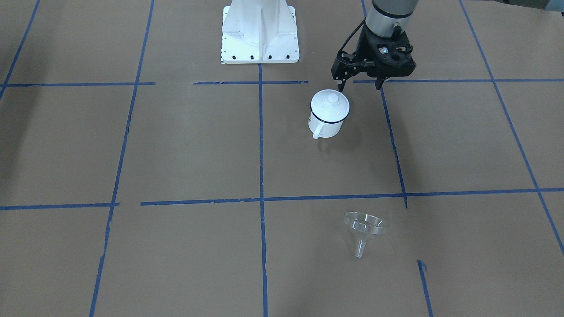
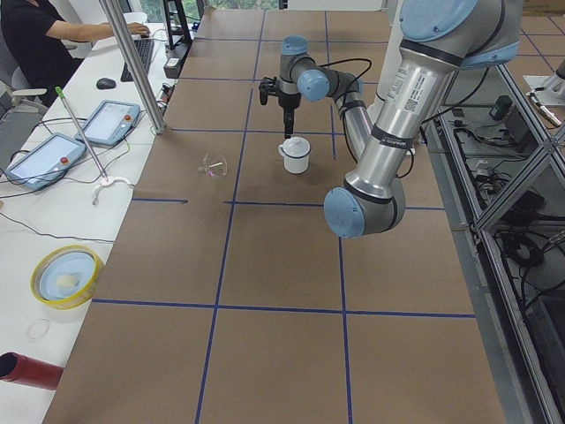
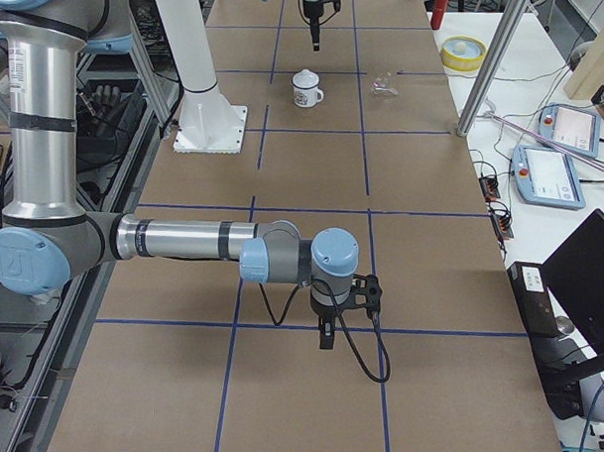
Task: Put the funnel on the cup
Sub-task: 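Reach the left gripper down over the white lid on the mug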
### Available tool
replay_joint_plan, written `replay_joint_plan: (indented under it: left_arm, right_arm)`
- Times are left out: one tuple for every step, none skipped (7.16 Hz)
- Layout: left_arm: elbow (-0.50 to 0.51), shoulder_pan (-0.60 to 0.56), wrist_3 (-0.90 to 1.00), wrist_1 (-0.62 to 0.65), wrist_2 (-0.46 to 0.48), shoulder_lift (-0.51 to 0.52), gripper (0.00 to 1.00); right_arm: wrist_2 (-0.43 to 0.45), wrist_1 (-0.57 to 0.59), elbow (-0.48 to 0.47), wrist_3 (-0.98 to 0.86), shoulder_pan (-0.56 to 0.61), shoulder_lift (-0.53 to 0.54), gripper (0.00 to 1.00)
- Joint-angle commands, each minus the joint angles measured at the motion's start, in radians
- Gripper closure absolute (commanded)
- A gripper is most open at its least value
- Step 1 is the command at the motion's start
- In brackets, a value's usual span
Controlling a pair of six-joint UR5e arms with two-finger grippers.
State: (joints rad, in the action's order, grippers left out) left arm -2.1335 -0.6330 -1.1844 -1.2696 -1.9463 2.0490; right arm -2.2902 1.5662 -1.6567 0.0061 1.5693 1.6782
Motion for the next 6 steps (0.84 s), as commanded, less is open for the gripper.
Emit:
replay_joint_plan:
  left_arm:
    - [0.061, 0.091, -0.063, 0.018, 0.053, 0.048, 0.0]
    - [0.064, 0.095, -0.06, 0.015, 0.052, 0.048, 0.03]
    - [0.079, 0.095, -0.057, 0.01, 0.052, 0.048, 0.07]
    - [0.096, 0.095, -0.048, 0.001, 0.052, 0.046, 0.1]
    - [0.099, 0.092, -0.025, -0.04, 0.05, 0.036, 0.12]
    - [0.115, 0.091, -0.024, -0.048, 0.046, 0.036, 0.16]
  right_arm:
    - [0.0, 0.0, 0.0, 0.0, 0.0, 0.0, 0.0]
    - [0.0, 0.0, 0.0, 0.0, 0.0, 0.0, 0.0]
    - [0.0, 0.0, 0.0, 0.0, 0.0, 0.0, 0.0]
    - [0.0, 0.0, 0.0, 0.0, 0.0, 0.0, 0.0]
    - [0.0, 0.0, 0.0, 0.0, 0.0, 0.0, 0.0]
    - [0.0, 0.0, 0.0, 0.0, 0.0, 0.0, 0.0]
